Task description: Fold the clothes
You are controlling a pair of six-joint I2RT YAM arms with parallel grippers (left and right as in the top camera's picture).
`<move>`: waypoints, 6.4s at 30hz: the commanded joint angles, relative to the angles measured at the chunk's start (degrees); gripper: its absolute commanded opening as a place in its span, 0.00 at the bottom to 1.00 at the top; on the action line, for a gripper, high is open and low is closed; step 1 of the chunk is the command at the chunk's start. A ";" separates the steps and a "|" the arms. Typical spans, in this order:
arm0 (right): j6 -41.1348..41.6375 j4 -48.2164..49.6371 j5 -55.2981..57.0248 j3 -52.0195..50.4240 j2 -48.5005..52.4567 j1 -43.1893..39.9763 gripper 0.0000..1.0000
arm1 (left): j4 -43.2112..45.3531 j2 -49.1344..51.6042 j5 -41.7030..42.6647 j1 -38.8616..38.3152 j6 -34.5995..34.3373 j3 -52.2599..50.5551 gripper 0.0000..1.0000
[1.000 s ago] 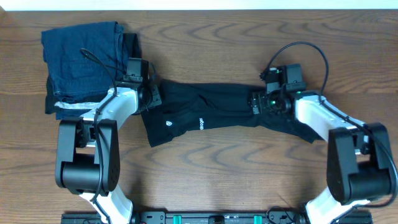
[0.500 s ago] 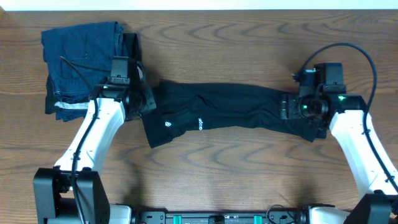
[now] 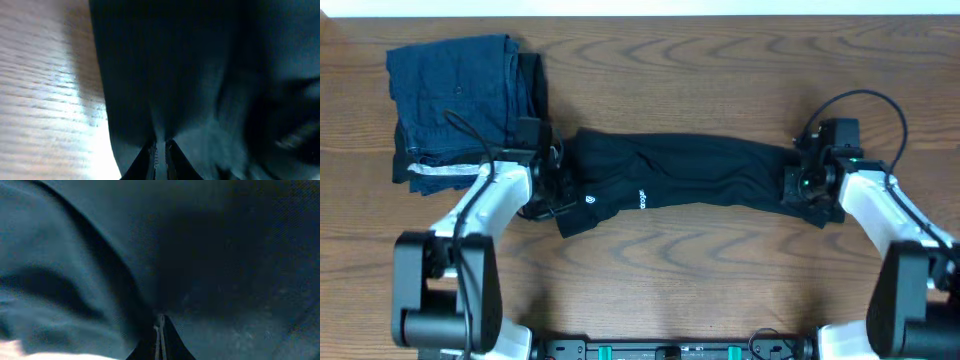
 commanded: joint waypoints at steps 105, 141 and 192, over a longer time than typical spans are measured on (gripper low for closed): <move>-5.88 -10.45 -2.80 20.65 11.43 -26.16 0.01 | -7.67 -22.77 -4.59 -0.02 2.05 8.66 0.98; 2.73 -23.43 -13.97 33.46 11.52 11.32 0.01 | -7.67 -22.77 -4.59 -0.02 2.05 8.66 0.98; 2.75 -8.33 -9.57 20.81 5.77 23.12 0.01 | -7.67 -22.77 -4.59 -0.02 2.05 8.66 0.98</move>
